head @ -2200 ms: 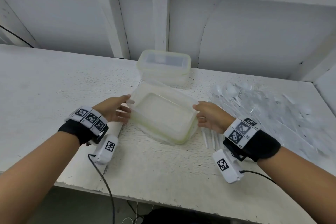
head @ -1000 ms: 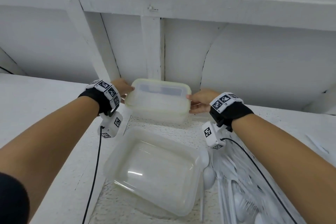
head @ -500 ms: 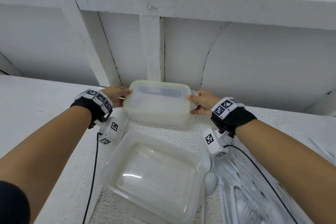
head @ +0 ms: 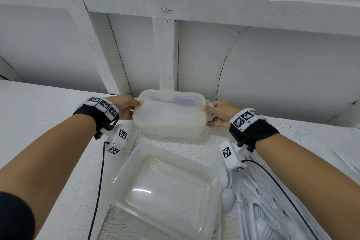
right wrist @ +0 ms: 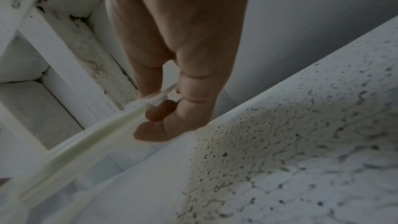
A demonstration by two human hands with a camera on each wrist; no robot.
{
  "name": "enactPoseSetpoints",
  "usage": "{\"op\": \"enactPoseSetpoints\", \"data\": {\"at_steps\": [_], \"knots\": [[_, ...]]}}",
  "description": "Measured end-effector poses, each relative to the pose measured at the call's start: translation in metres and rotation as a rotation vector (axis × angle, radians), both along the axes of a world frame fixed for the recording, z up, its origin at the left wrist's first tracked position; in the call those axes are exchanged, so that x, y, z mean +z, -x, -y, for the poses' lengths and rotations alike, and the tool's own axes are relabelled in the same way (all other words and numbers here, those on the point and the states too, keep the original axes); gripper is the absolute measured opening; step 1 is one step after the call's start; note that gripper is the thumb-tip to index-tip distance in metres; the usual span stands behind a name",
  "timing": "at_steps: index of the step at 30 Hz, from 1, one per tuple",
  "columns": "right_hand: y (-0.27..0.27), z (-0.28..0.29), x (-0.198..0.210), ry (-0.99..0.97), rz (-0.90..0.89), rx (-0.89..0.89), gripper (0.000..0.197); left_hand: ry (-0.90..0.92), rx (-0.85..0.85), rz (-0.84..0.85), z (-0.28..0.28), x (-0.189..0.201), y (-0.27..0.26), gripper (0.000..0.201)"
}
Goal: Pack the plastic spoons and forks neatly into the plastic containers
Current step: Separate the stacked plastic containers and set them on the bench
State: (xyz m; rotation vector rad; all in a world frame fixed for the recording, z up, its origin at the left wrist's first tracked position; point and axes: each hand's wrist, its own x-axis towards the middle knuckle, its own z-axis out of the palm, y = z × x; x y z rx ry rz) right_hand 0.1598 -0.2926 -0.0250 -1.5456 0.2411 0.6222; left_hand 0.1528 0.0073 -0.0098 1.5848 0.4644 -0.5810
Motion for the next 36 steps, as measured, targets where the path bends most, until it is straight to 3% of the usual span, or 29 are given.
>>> {"op": "enactPoseSetpoints", "data": {"at_steps": [5, 7, 10, 19, 21, 23, 25, 28, 32, 36], "knots": [[0.002, -0.001, -0.006, 0.012, 0.001, 0.015, 0.017, -0.037, 0.078, -0.001, 0.006, -0.008, 0.004, 0.024], [0.003, -0.002, -0.006, 0.009, 0.000, 0.020, 0.016, -0.171, 0.053, 0.041, 0.012, -0.011, 0.002, 0.040], [0.004, -0.001, -0.006, 0.022, 0.005, 0.017, 0.017, -0.522, -0.052, 0.159, 0.019, -0.013, 0.002, 0.055], [0.008, -0.003, 0.000, 0.027, -0.005, 0.030, 0.021, -0.781, -0.038, 0.301, 0.016, -0.015, 0.000, 0.061], [0.011, -0.005, 0.002, 0.047, 0.002, 0.023, 0.012, -0.744, -0.048, 0.282, 0.015, -0.015, 0.000, 0.065], [0.013, -0.006, 0.006, 0.071, 0.012, 0.024, 0.022, -0.615, 0.008, 0.242, 0.013, -0.014, 0.003, 0.066], [0.017, -0.009, 0.010, 0.061, -0.006, 0.038, 0.026, -0.435, 0.143, 0.218, 0.011, -0.012, 0.007, 0.066], [0.029, -0.016, 0.015, 0.086, -0.064, 0.069, 0.015, -0.227, 0.311, 0.175, 0.004, -0.006, 0.021, 0.054], [0.041, -0.021, 0.021, 0.393, 0.002, 0.296, 0.025, -0.227, 0.171, -0.014, -0.007, -0.001, 0.054, 0.053], [0.042, -0.022, 0.028, 0.462, 0.033, 0.376, 0.024, -0.053, 0.106, -0.054, -0.008, -0.006, 0.067, 0.039]]}}
